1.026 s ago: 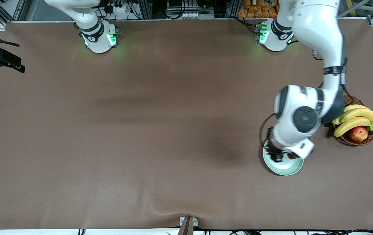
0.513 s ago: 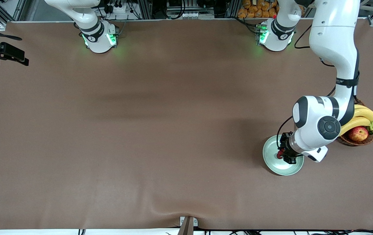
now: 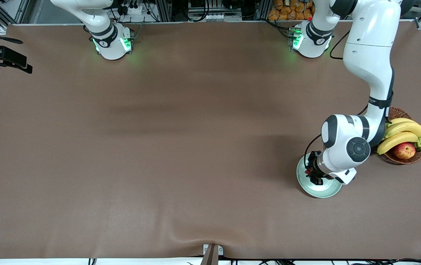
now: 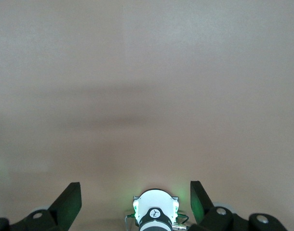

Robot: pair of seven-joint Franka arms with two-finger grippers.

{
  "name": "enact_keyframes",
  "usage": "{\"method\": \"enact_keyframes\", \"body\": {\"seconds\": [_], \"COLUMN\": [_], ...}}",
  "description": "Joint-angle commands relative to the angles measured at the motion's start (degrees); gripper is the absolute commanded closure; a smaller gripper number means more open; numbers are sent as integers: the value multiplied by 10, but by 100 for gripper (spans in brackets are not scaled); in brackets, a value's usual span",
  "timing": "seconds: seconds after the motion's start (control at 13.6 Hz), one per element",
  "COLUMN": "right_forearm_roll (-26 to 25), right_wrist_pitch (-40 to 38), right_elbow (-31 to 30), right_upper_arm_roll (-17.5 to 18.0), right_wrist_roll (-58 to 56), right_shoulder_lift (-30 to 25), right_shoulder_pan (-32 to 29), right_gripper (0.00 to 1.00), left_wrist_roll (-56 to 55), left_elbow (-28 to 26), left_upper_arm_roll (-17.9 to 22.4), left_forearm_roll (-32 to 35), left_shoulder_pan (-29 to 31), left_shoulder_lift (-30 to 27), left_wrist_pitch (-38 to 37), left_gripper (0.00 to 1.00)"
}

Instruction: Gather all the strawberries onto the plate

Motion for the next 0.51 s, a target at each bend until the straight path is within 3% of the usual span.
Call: {"method": "enact_keyframes", "body": {"seconds": [0.0,0.15,0.44], "right_forearm_roll": [0,-3,-5], "right_wrist_pitch": [-4,-4,-4], "right_elbow": [5,5,5], "right_upper_arm_roll": [8,4,6], "right_wrist_roll": [7,6,7], "right_shoulder_lift": [-3,-2,-1], "right_shoulder_pan": [-12,-20,-19], "right_gripper": [0,0,0], "left_wrist_roll": [22,48,225], "left_elbow": [-5,-6,-4], "left_upper_arm_roll": [0,3,2], "left_forearm_roll": [-6,-2,40], "left_shoulder_pan": [4,10,36], "left_shoulder_lift": [-35,-69,-161], "left_wrist_pitch": [-4,-16,-127], "left_gripper": [0,0,0]}}
